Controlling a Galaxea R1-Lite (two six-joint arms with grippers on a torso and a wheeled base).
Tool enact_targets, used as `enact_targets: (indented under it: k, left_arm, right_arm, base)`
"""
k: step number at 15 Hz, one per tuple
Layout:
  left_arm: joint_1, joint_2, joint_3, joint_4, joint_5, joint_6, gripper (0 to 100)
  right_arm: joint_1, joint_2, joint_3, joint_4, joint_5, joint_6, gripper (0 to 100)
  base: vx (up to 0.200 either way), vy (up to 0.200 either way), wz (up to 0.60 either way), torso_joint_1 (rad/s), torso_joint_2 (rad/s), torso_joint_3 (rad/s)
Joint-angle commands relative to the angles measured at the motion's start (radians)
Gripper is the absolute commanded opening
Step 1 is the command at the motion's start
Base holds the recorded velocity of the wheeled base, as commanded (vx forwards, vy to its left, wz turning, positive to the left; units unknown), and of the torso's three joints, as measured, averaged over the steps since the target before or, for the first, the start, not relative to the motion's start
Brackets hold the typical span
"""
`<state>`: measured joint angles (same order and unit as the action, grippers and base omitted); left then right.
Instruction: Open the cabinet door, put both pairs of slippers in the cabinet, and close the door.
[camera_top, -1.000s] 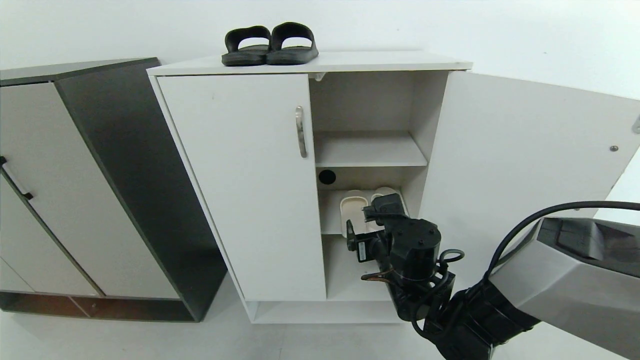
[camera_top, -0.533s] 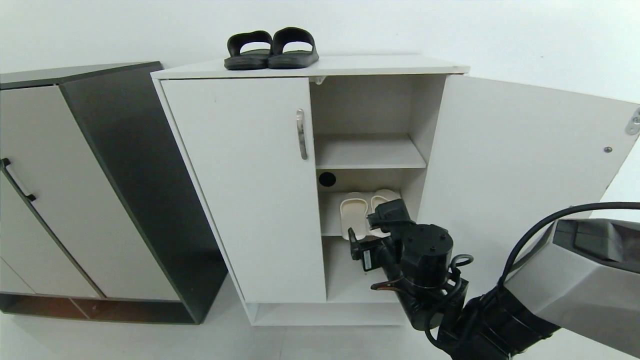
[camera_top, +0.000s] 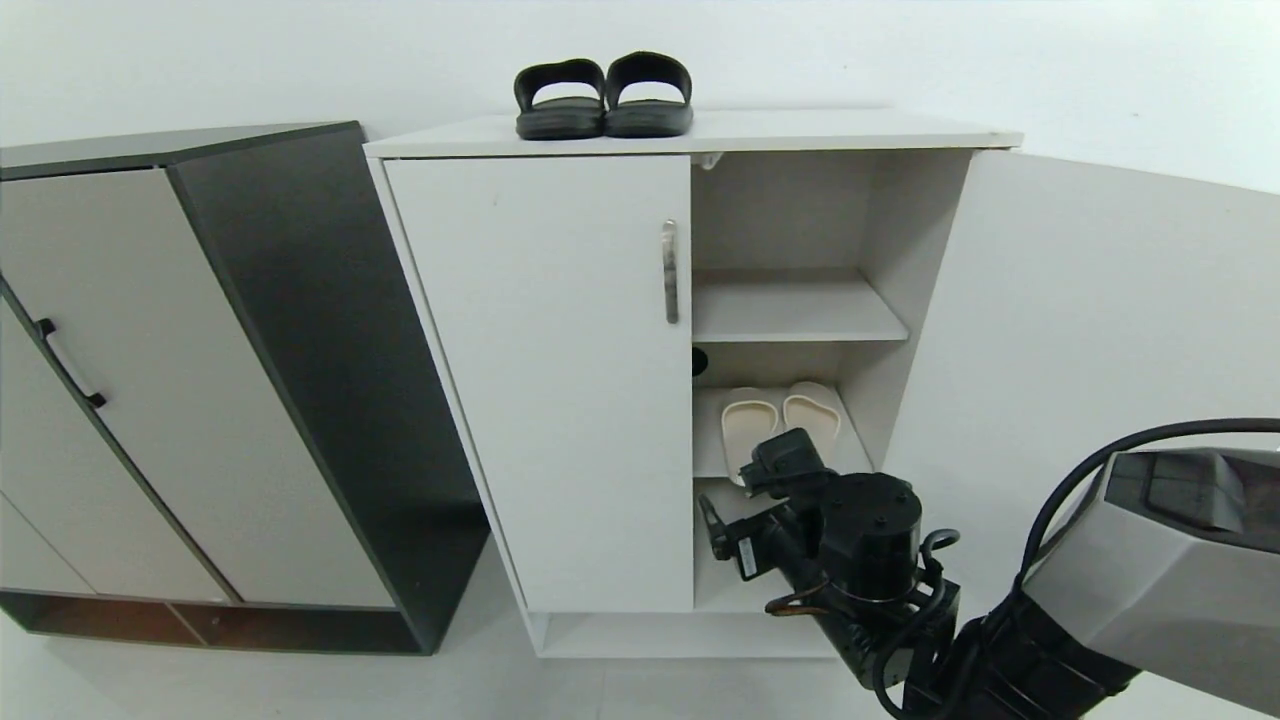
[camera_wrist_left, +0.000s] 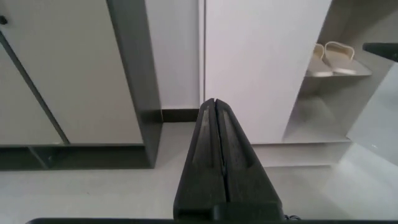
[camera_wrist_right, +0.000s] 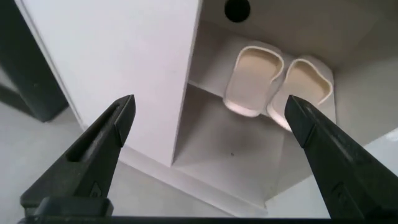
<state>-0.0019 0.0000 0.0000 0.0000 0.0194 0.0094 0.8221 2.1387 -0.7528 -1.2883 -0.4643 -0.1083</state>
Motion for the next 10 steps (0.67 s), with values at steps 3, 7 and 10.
enact_targets:
  k: [3, 7, 10]
  left_arm:
    - [0.000, 0.002, 0.000, 0.000, -0.001, 0.000, 0]
    - [0.000, 0.002, 0.000, 0.000, -0.001, 0.000, 0]
    - [0.000, 0.002, 0.000, 0.000, -0.001, 0.000, 0]
  right_arm:
    - [-0.006, 0.003, 0.007, -0.008, 0.003, -0.002, 100]
    - [-0.012, 0.004, 0.010, -0.025, 0.027, -0.002, 100]
    - [-0.026, 0.018, 0.018, -0.052, 0.030, -0.028, 100]
  base:
    - [0.000, 0.200, 0.00, 0.002, 0.00, 0.002]
    - [0.000, 0.200, 0.00, 0.006, 0.00, 0.002]
    - [0.000, 0.067, 0.00, -0.001, 0.00, 0.001]
